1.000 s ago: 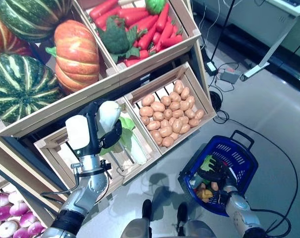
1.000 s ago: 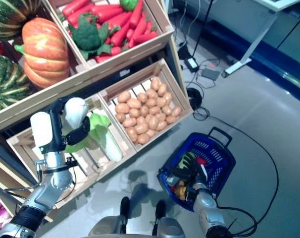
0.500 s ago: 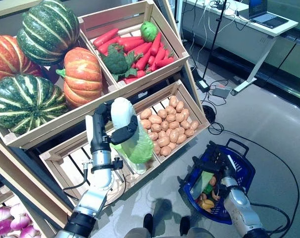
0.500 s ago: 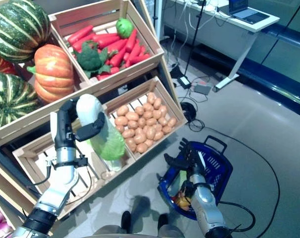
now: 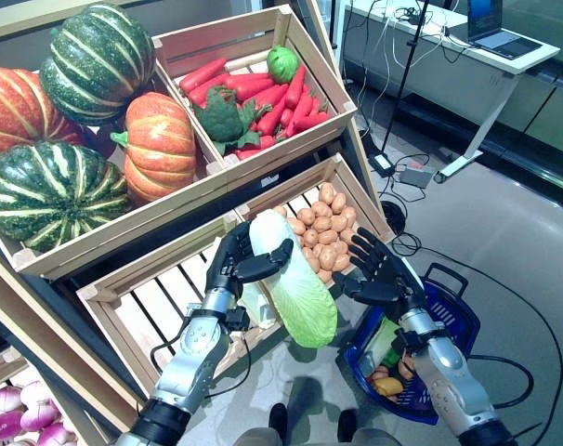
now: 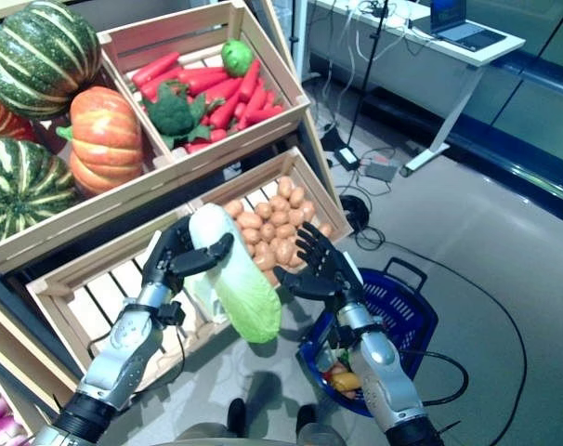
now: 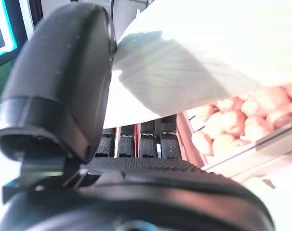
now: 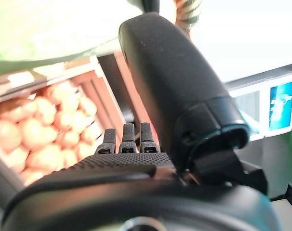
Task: Put vegetables into the basket
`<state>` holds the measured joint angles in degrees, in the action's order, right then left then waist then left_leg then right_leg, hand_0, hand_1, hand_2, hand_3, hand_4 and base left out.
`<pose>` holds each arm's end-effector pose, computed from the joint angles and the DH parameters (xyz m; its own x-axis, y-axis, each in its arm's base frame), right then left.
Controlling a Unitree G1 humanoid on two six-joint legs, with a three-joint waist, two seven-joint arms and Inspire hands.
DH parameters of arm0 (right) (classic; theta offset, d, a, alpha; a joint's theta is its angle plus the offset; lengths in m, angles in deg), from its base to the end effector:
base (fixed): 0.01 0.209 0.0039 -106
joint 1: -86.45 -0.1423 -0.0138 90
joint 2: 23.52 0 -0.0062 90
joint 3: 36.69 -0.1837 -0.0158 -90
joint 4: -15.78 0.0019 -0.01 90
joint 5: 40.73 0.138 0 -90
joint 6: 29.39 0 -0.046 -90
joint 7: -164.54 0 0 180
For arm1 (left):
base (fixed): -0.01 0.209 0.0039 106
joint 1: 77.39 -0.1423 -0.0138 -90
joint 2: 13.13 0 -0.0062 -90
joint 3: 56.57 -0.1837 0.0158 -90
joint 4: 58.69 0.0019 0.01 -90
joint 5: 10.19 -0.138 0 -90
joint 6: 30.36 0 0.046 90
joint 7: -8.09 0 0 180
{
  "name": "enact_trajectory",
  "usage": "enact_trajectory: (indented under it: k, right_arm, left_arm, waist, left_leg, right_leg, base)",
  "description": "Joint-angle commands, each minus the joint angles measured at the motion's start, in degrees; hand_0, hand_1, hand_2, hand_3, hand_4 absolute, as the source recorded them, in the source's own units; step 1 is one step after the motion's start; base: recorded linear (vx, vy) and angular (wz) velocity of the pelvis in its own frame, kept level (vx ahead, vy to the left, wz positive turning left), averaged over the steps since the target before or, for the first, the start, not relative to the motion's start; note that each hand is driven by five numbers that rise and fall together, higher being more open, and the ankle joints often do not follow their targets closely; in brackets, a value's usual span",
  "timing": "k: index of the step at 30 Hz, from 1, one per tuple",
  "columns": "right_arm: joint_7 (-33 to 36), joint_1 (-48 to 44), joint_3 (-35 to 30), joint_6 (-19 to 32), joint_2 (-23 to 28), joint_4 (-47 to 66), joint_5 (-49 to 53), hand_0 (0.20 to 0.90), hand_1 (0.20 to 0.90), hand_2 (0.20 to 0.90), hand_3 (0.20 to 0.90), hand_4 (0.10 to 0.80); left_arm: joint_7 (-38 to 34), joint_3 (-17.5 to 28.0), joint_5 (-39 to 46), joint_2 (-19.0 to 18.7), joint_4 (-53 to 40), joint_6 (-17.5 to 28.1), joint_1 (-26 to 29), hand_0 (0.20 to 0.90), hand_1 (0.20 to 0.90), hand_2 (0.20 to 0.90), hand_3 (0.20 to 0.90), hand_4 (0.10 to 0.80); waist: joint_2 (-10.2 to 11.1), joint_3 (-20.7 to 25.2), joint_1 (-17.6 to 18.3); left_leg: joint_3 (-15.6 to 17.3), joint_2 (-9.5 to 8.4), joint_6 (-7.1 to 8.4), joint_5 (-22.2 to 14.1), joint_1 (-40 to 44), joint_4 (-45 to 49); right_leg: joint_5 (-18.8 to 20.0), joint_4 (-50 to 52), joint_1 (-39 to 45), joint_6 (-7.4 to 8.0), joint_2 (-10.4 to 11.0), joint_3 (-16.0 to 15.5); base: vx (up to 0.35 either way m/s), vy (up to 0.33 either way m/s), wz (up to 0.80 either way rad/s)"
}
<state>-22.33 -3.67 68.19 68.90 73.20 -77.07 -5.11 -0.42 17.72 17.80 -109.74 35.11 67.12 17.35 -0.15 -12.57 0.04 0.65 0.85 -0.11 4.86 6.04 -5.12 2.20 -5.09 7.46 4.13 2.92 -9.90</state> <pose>0.1981 -0.1804 0.0381 0.9534 0.3006 0.0248 -0.2981 0.9268 0.2285 0.2138 0.1733 0.0493 0.9955 -0.0904 0.0286 0.0926 0.9917 -0.0896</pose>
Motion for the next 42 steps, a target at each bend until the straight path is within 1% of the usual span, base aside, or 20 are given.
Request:
enact_trajectory:
  k: [1, 3, 4, 5, 7, 8, 10, 13, 15, 17, 23, 31, 36, 42]
  right_arm:
    - [-7.8, -6.1, 1.4, 1.9, 1.0, 6.7, 6.0, 0.9, 0.9, 0.9, 0.9, 0.8]
    - [-11.3, -7.5, 2.4, -1.1, 2.1, 6.8, 8.7, 0.9, 0.9, 0.9, 0.9, 0.8]
    - [-11.9, -7.9, 2.7, -2.1, 2.4, 6.7, 9.0, 0.9, 0.9, 0.9, 0.9, 0.8]
    - [-12.9, -8.3, 3.2, -4.3, 2.9, 6.3, 8.6, 0.9, 0.9, 0.9, 0.9, 0.8]
    - [-15.2, -8.8, 4.4, -5.8, 4.0, 6.2, 7.1, 0.9, 0.9, 0.9, 0.9, 0.8]
    - [-15.2, -8.7, 4.6, -6.2, 4.2, 6.5, 7.4, 0.9, 0.9, 0.9, 0.9, 0.8]
    - [-17.7, -8.5, 5.7, -9.2, 5.0, 6.3, 9.2, 0.9, 0.9, 0.9, 0.9, 0.8]
    - [-20.8, -8.7, 6.9, -10.1, 5.4, 5.3, 8.3, 0.9, 0.9, 0.9, 0.9, 0.8]
    - [-22.4, -8.8, 8.2, -11.8, 6.2, 5.3, 8.1, 0.9, 0.9, 0.9, 0.9, 0.8]
    - [-22.7, -8.6, 8.8, -12.3, 6.4, 4.8, 8.9, 0.9, 0.9, 0.9, 0.9, 0.8]
    - [-20.7, -7.6, 8.7, -12.5, 5.7, 3.9, 9.3, 0.9, 0.9, 0.9, 0.9, 0.8]
    - [-19.0, -6.1, 8.0, -15.6, 6.3, 3.0, 6.6, 0.9, 0.9, 0.9, 0.9, 0.8]
    - [-20.2, -5.9, 8.7, -19.3, 6.7, 2.7, 5.5, 0.9, 0.9, 0.9, 0.9, 0.8]
    - [-21.8, -6.5, 10.7, -21.7, 7.8, 2.0, 4.1, 0.9, 0.9, 0.9, 0.9, 0.8]
  left_arm:
    - [3.0, 0.1, 1.9, -1.3, -6.5, 4.2, 5.3, 0.3, 0.3, 0.3, 0.3, 0.4]
    - [4.9, -0.6, 3.0, -1.8, -6.4, 4.3, 5.9, 0.3, 0.3, 0.3, 0.3, 0.4]
    - [5.4, -0.7, 3.3, -1.9, -6.4, 4.3, 6.0, 0.3, 0.3, 0.3, 0.3, 0.4]
    - [6.0, -0.8, 4.0, -2.1, -6.4, 4.6, 6.2, 0.3, 0.3, 0.3, 0.3, 0.4]
    - [6.7, -0.7, 4.6, -2.2, -7.1, 4.6, 6.1, 0.3, 0.3, 0.3, 0.3, 0.4]
    - [6.7, -0.8, 4.6, -2.3, -7.4, 4.6, 6.0, 0.3, 0.3, 0.3, 0.3, 0.4]
    - [7.3, -1.3, 4.9, -2.7, -8.2, 5.2, 5.7, 0.3, 0.3, 0.3, 0.3, 0.4]
    - [6.9, -1.6, 4.1, -2.9, -8.3, 5.1, 5.8, 0.3, 0.3, 0.3, 0.3, 0.4]
    - [7.1, -1.7, 4.3, -3.2, -8.5, 5.1, 5.8, 0.3, 0.3, 0.3, 0.3, 0.4]
    - [7.8, -1.7, 4.3, -3.3, -8.4, 5.4, 5.5, 0.3, 0.3, 0.3, 0.3, 0.4]
    - [8.8, -1.4, 4.5, -3.1, -8.9, 6.3, 5.3, 0.3, 0.3, 0.3, 0.3, 0.4]
    - [11.6, -0.6, 5.7, -3.2, -11.0, 8.1, 5.2, 0.3, 0.3, 0.3, 0.3, 0.4]
    - [16.3, -1.6, 6.4, -3.6, -13.2, 8.7, 5.7, 0.3, 0.3, 0.3, 0.3, 0.4]
    - [19.5, -3.7, 7.0, -4.8, -14.5, 8.6, 7.0, 0.3, 0.3, 0.3, 0.3, 0.4]
  waist:
    - [1.9, 5.9, -1.4]
    - [2.2, 6.2, -1.8]
    - [2.3, 6.4, -1.9]
    - [2.4, 6.6, -2.1]
    - [2.6, 7.0, -2.3]
    - [2.6, 7.1, -2.3]
    - [2.8, 7.1, -2.4]
    - [2.9, 6.9, -2.5]
    - [3.0, 6.9, -2.8]
    - [3.1, 7.0, -2.9]
    - [3.1, 7.1, -2.7]
    - [3.1, 6.9, -2.3]
    - [3.2, 6.8, -2.2]
    - [3.1, 7.0, -2.1]
  left_leg:
    - [-0.1, -1.18, 1.78, -7.5, 1.5, 0.9]
    - [0.0, -1.1, 1.95, -7.5, 1.6, 0.8]
    - [0.0, -1.09, 2.0, -7.6, 1.6, 0.8]
    - [-0.1, -1.02, 2.11, -7.5, 1.6, 0.8]
    - [-0.1, -0.97, 2.11, -7.5, 1.6, 0.7]
    - [-0.1, -0.96, 2.12, -7.5, 1.5, 0.7]
    - [0.3, -0.84, 2.13, -7.4, 1.2, 0.9]
    - [0.3, -0.88, 2.14, -7.5, 1.2, 1.0]
    - [0.3, -0.88, 2.13, -7.5, 1.3, 0.9]
    - [0.3, -0.91, 2.05, -7.6, 1.6, 0.8]
    - [0.4, -0.8, 2.16, -7.6, 1.6, 1.0]
    - [0.6, -0.86, 1.96, -7.8, 1.8, 1.0]
    - [0.7, -0.92, 1.93, -7.9, 1.9, 1.0]
    - [0.8, -0.94, 1.93, -7.8, 2.2, 0.8]
  right_leg:
    - [-0.8, 0.7, 0.5, 3.49, 3.1, 0.1]
    - [-0.8, 0.4, 0.8, 3.58, 3.2, -0.2]
    - [-0.7, 0.4, 0.8, 3.6, 3.2, -0.2]
    - [-0.7, 0.3, 0.9, 3.62, 3.3, -0.3]
    - [-0.8, 0.2, 0.8, 3.6, 3.3, -0.3]
    - [-0.8, 0.2, 0.8, 3.59, 3.3, -0.4]
    - [-0.8, 0.4, 0.5, 3.54, 3.3, -0.5]
    - [-0.8, 0.3, 0.5, 3.55, 3.4, -0.6]
    - [-0.8, 0.2, 0.7, 3.59, 3.5, -0.6]
    - [-0.8, 0.1, 0.9, 3.59, 3.5, -0.6]
    - [-0.9, 0.4, 0.9, 3.69, 3.6, -0.4]
    - [-1.1, 0.6, 0.8, 3.63, 3.6, 0.0]
    - [-1.1, 0.6, 0.9, 3.71, 3.7, 0.3]
    - [-1.0, 0.4, 1.1, 3.83, 3.6, 0.6]
  base:
    - [0.0, 0.0, 0.0]
    - [0.039, -0.019, 0.01]
    - [0.052, -0.015, 0.02]
    - [0.043, -0.011, 0.02]
    - [0.044, -0.006, 0.03]
    - [0.035, -0.003, 0.04]
    - [0.013, -0.006, 0.04]
    - [0.004, -0.001, 0.03]
    - [0.016, 0.001, 0.0]
    - [0.042, 0.0, 0.0]
    - [0.005, 0.0, 0.0]
    - [0.0, 0.0, 0.0]
    - [0.0, 0.0, 0.0]
    - [0.0, 0.0, 0.0]
